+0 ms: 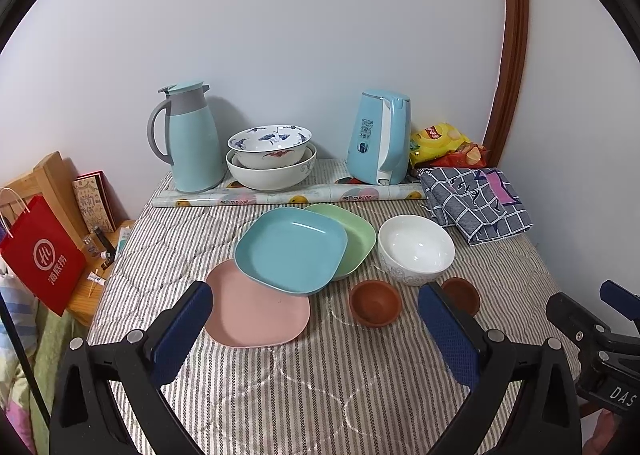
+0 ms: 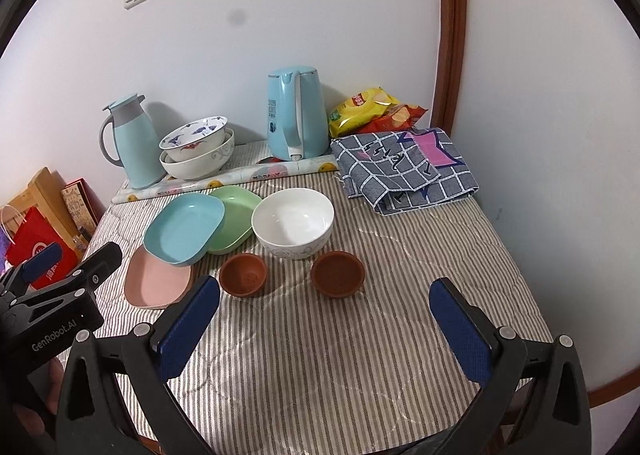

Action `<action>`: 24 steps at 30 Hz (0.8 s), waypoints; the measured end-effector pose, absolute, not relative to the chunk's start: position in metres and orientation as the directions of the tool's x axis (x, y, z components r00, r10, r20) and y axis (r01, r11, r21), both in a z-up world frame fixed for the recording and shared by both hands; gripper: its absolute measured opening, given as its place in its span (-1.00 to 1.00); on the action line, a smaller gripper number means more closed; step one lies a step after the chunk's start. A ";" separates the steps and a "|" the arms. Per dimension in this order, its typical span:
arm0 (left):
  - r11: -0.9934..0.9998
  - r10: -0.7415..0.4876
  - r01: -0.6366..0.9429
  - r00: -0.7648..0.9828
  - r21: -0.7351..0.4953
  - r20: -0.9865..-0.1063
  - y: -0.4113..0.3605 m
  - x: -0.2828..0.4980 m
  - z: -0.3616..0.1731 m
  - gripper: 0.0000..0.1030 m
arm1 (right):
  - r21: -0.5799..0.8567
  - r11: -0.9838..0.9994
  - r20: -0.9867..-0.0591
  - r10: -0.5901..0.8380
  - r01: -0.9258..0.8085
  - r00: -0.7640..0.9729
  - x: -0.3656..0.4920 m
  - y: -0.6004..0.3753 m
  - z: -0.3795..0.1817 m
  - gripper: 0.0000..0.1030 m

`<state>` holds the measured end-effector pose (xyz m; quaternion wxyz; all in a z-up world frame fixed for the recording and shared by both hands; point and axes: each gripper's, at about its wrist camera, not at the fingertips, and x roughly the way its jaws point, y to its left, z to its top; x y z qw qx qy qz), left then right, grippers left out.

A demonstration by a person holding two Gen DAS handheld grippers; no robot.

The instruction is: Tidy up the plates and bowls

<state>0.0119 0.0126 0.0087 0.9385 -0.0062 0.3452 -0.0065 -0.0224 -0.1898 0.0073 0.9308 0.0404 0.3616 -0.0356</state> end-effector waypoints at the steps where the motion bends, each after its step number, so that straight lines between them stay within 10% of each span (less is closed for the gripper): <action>1: 1.000 -0.019 0.010 0.760 -0.018 -0.649 0.013 0.013 0.009 1.00 | 0.049 0.994 -0.678 -0.037 0.095 0.734 -0.022 -0.190 0.007 1.00; 24: 1.000 -0.008 0.005 0.755 -0.006 -0.656 0.016 0.024 0.008 1.00 | -0.012 0.995 -0.664 -0.082 0.099 0.743 -0.020 -0.180 0.015 1.00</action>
